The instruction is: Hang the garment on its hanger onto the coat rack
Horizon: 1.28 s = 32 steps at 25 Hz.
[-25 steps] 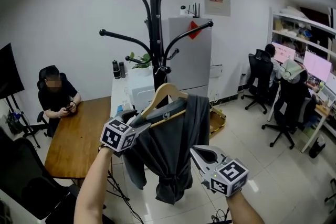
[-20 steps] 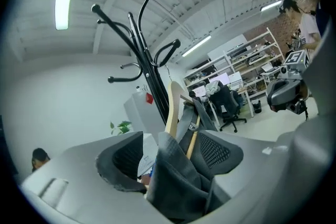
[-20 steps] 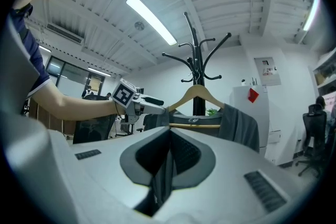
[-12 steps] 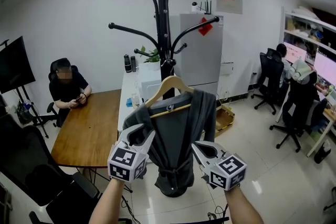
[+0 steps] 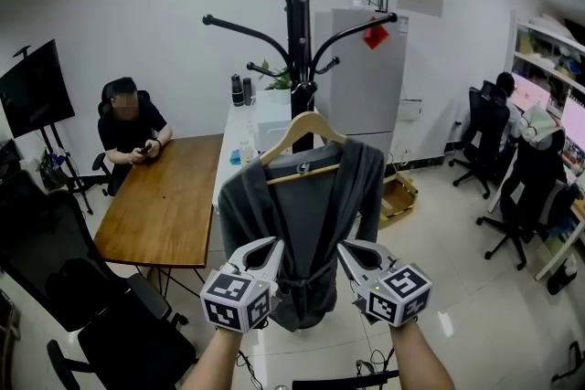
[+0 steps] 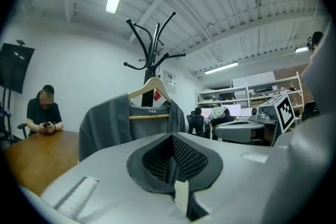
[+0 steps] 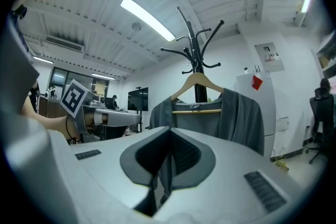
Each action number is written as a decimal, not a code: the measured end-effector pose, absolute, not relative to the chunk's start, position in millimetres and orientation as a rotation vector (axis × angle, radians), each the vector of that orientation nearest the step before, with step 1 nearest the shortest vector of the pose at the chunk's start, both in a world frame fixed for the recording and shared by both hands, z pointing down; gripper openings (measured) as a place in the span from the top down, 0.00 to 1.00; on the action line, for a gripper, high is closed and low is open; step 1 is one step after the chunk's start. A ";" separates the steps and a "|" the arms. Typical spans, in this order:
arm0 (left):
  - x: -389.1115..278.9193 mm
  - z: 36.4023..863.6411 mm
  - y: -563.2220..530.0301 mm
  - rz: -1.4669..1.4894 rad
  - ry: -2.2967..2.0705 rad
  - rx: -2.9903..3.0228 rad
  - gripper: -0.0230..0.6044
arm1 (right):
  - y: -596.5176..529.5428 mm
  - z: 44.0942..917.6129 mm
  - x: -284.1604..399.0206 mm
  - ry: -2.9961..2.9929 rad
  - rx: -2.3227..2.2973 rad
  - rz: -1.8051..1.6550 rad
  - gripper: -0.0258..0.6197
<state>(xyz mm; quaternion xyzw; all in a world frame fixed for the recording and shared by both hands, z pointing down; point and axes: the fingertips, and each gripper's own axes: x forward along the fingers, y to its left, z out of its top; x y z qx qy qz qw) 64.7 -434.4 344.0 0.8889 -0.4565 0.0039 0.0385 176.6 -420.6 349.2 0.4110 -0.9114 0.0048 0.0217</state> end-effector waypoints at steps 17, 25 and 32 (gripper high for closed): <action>84.6 354.2 -419.4 0.006 -1.354 2.704 0.95 | -407.8 345.2 173.4 -2.843 1.231 -0.021 0.96; 89.8 356.1 -416.8 0.017 -1.357 2.697 0.95 | -403.8 346.0 175.5 -2.852 1.222 -0.014 0.96; 92.6 355.2 -414.8 0.012 -1.360 2.690 0.95 | -400.8 342.4 176.7 -2.864 1.212 -0.024 0.96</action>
